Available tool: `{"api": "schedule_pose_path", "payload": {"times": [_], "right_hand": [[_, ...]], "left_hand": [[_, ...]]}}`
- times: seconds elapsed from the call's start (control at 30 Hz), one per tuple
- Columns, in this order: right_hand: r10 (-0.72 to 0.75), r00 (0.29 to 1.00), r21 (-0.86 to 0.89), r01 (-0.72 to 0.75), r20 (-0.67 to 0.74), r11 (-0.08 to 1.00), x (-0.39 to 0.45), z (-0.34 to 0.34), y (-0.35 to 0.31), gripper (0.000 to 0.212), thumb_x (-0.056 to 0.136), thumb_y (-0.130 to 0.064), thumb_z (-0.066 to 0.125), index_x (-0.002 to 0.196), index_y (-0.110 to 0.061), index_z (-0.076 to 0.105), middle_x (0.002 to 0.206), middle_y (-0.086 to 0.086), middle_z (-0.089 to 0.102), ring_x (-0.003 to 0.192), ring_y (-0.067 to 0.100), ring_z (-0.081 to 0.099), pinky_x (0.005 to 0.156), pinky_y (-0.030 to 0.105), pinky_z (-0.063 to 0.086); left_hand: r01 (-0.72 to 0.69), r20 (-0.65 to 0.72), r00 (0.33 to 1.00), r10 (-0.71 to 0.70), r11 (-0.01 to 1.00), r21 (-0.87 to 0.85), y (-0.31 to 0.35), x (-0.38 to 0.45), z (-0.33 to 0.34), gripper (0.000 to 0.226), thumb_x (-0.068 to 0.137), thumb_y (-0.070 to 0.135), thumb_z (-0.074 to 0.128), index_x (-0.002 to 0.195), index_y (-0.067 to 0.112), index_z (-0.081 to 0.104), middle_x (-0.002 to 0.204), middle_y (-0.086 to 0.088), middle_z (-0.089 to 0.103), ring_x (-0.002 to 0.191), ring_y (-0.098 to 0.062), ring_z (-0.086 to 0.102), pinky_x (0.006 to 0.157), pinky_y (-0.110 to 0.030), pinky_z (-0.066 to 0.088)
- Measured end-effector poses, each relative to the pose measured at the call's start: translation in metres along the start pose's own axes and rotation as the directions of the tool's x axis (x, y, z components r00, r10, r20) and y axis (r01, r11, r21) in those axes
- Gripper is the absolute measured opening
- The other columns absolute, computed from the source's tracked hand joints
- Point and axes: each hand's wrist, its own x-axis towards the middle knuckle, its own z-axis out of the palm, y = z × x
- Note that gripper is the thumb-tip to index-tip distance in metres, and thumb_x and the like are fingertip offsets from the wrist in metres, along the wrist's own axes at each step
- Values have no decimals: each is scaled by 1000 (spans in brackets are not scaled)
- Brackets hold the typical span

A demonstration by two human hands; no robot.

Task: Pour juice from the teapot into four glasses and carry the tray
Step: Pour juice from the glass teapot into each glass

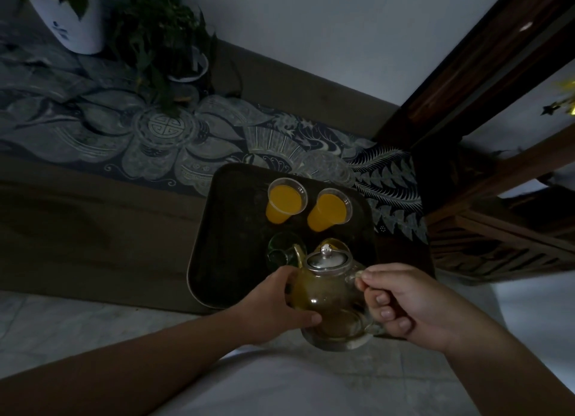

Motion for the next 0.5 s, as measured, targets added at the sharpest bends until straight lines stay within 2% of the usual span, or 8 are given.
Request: {"api": "schedule_pose_path", "payload": {"times": [0.17, 0.37, 0.5], "right_hand": [[34, 999, -5, -34, 32, 999, 4, -3, -6, 19, 91, -19, 55, 76, -11, 64, 56, -1, 43, 43, 8, 40, 30, 15, 27], [63, 997, -29, -62, 44, 998, 5, -3, -9, 18, 91, -19, 54, 77, -10, 62, 56, -1, 43, 43, 9, 40, 30, 14, 27], [70, 997, -22, -69, 45, 997, 5, -3, -10, 19, 92, -18, 54, 77, -9, 63, 56, 0, 43, 43, 9, 40, 30, 14, 27]], "left_hand": [[8, 10, 1000, -8, 1000, -19, -1, 2, -1, 74, 73, 28, 87, 130, 34, 41, 124, 13, 55, 112, -13, 62, 92, -33, 58], [24, 0, 1000, -24, 999, -38, -4, 2, 1, 74, 71, 29, 88, 126, 38, 39, 124, 13, 56, 112, -12, 62, 93, -33, 58], [23, -3, 1000, -23, 997, -72, -7, 1, 3, 75, 72, 26, 88, 132, 31, 42, 123, 12, 58, 111, -10, 63, 91, -29, 58]]}}
